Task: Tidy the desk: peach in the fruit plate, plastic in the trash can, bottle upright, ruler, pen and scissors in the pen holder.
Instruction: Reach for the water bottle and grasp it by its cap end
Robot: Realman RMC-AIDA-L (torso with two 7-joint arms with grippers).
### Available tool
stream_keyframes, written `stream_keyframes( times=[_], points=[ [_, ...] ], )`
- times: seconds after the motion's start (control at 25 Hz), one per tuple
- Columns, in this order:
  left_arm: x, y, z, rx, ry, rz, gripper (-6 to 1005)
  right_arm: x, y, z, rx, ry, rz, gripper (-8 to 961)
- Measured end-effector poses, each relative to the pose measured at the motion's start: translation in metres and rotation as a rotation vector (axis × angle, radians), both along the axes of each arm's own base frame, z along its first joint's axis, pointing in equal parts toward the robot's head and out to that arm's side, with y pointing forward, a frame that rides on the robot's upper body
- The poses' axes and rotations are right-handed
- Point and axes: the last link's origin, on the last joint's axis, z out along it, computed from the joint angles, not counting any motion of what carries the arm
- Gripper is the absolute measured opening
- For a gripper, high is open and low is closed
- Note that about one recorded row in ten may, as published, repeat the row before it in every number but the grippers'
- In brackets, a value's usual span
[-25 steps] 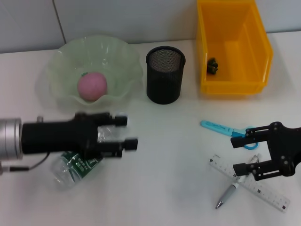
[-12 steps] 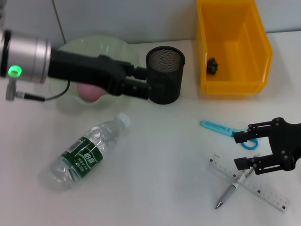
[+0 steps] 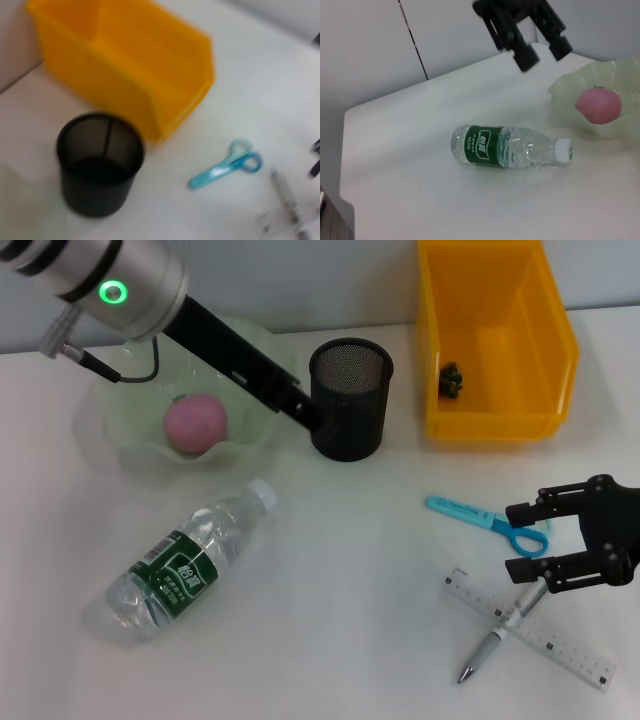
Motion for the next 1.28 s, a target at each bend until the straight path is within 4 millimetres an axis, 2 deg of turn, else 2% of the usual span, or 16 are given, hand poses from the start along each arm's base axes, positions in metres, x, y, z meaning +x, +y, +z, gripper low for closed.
stream_keyframes(
  times=[0.2, 0.44, 1.28],
  points=[
    [0.005, 0.002, -0.012, 0.013, 0.136, 0.024, 784, -0.003, 0.001, 0.002, 0.001, -0.006, 0.006, 709],
    [0.008, 0.003, -0.025, 0.017, 0.199, 0.104, 785, -0.005, 0.002, 0.004, 0.003, -0.01, 0.016, 709],
    [-0.023, 0.009, -0.05, 0.029, 0.241, 0.198, 784, -0.009, 0.003, 0.006, 0.006, -0.025, 0.046, 710]
  ],
)
